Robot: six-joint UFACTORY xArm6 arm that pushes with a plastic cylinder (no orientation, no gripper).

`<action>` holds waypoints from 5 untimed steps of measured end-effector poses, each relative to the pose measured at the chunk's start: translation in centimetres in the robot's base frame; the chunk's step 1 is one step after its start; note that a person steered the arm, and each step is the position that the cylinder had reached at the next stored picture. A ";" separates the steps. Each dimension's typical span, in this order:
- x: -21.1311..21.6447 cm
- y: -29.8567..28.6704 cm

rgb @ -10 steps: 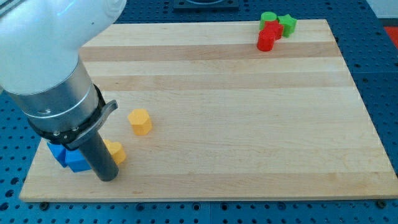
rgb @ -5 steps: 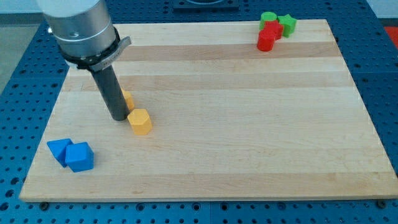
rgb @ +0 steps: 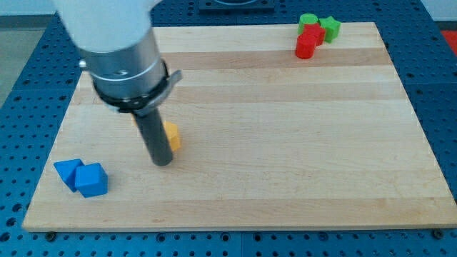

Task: Push the yellow blocks towards the top of the board

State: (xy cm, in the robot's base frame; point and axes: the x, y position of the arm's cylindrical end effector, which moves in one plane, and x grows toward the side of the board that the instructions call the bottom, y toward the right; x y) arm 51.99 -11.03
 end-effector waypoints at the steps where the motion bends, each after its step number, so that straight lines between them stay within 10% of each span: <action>1: -2.8 0.5; 5: -14.6 5.6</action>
